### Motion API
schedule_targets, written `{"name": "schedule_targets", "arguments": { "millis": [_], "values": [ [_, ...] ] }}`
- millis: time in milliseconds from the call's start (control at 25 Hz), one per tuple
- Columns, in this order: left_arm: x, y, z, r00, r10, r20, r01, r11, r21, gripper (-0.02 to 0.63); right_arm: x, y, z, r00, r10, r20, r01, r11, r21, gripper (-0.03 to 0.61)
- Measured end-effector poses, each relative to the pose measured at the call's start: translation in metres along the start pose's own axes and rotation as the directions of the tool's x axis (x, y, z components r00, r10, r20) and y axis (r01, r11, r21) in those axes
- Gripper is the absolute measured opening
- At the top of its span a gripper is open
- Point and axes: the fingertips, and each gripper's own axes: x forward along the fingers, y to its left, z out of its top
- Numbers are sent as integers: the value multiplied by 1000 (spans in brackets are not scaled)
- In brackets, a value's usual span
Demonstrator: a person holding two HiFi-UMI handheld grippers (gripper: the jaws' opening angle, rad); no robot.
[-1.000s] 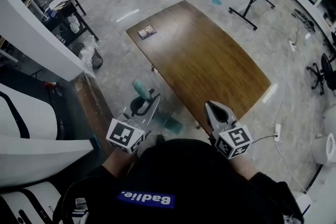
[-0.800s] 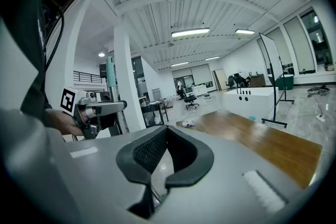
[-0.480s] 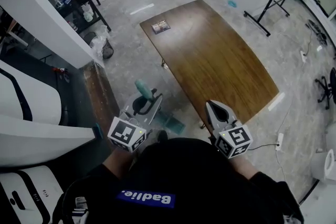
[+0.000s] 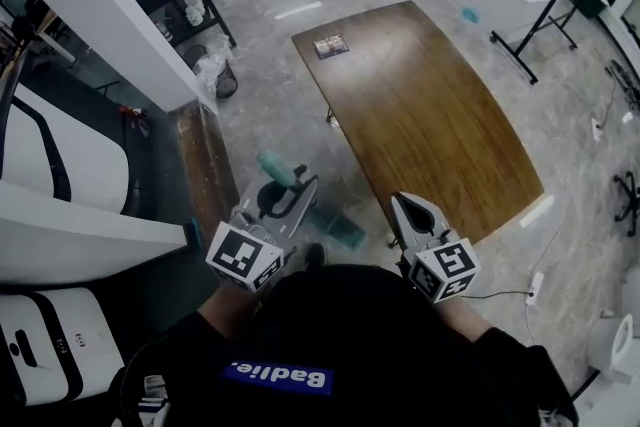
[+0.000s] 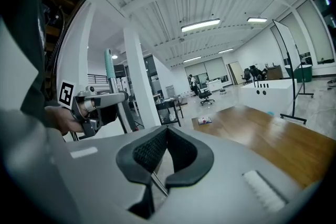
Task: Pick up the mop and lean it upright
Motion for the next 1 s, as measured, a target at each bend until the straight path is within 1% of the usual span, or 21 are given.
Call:
{"name": "schedule_targets", "arguments": {
  "millis": [240,360,480,600,680,760,880,1000],
  "values": [
    [-14,-5,13,999,43,16,-43,999,-2,103,3,10,-6,998,54,-11,-54,998,23,6],
    [-26,-5,19,997,72,18,-72,997,3,103,13,21,-19,994,109,-32,-107,993,41,6],
    [-41,-3,26,993,117,22,-117,993,-1,103,27,32,-29,984,171,-56,-167,984,60,6],
    [-58,2,31,987,160,27,-160,987,-7,104,36,43,-30,974,212,-78,-210,977,40,6],
    [-72,8,34,983,179,29,-179,984,-16,104,36,48,-25,973,214,-81,-215,977,3,6],
    [-82,15,35,980,194,35,-193,981,-30,103,36,47,-21,977,200,-81,-202,979,-21,6],
    [-91,24,34,977,207,45,-205,978,-41,103,44,48,-22,979,178,-99,-180,984,-15,6],
    [-108,36,42,974,214,70,-211,976,-52,101,64,67,-20,973,202,-116,-207,978,-38,6]
  ]
}}
